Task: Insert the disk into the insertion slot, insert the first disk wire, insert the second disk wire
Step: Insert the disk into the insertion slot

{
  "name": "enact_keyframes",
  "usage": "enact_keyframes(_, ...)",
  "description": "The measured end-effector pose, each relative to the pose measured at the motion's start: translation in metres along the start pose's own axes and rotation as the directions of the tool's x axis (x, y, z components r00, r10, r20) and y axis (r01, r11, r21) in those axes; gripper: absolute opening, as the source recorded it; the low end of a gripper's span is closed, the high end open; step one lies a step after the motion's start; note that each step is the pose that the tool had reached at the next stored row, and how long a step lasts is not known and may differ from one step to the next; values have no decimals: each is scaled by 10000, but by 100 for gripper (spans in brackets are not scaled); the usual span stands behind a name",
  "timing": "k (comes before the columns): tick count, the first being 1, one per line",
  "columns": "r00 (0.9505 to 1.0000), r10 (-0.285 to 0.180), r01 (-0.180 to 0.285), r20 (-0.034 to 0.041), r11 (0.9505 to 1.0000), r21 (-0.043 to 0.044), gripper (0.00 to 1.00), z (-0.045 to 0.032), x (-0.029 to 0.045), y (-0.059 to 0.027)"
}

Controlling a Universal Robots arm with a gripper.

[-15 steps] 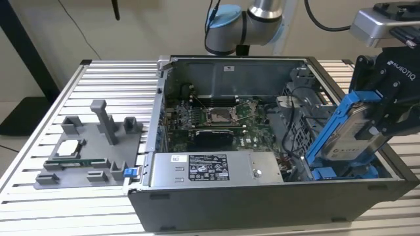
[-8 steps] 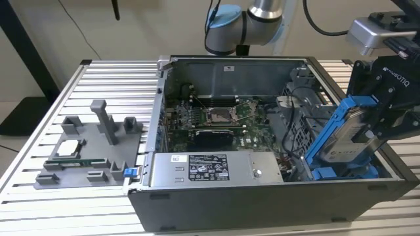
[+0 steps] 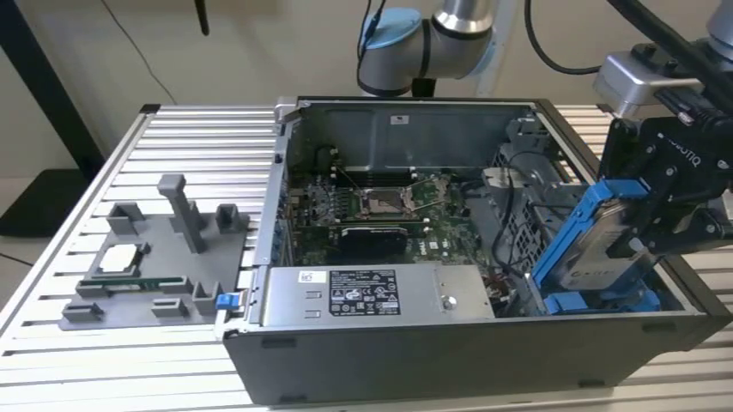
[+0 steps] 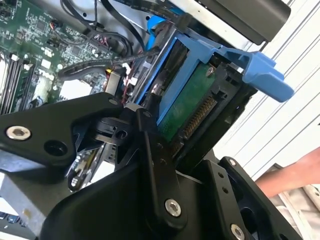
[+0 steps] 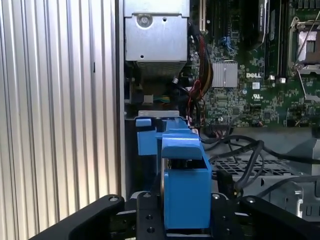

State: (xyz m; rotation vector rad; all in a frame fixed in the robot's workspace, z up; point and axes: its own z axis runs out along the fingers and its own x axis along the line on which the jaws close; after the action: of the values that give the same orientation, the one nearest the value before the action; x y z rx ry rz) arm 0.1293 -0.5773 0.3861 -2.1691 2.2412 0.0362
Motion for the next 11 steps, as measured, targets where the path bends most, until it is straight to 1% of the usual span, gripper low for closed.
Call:
enact_keyframes(5, 10000, 2, -2, 5, 10000, 5, 0, 91, -12, 0)
enact_keyframes(8, 10000, 2, -2, 9, 10000, 6, 0, 95, -13, 0)
enact_keyframes(9, 10000, 2, -2, 4, 10000, 4, 100, 93, -13, 0)
enact_keyframes(10, 10000, 6, -6, 0, 10000, -1, 100, 80, -13, 1)
enact_keyframes(11, 10000, 12, -12, 3, 10000, -7, 100, 49, -14, 1)
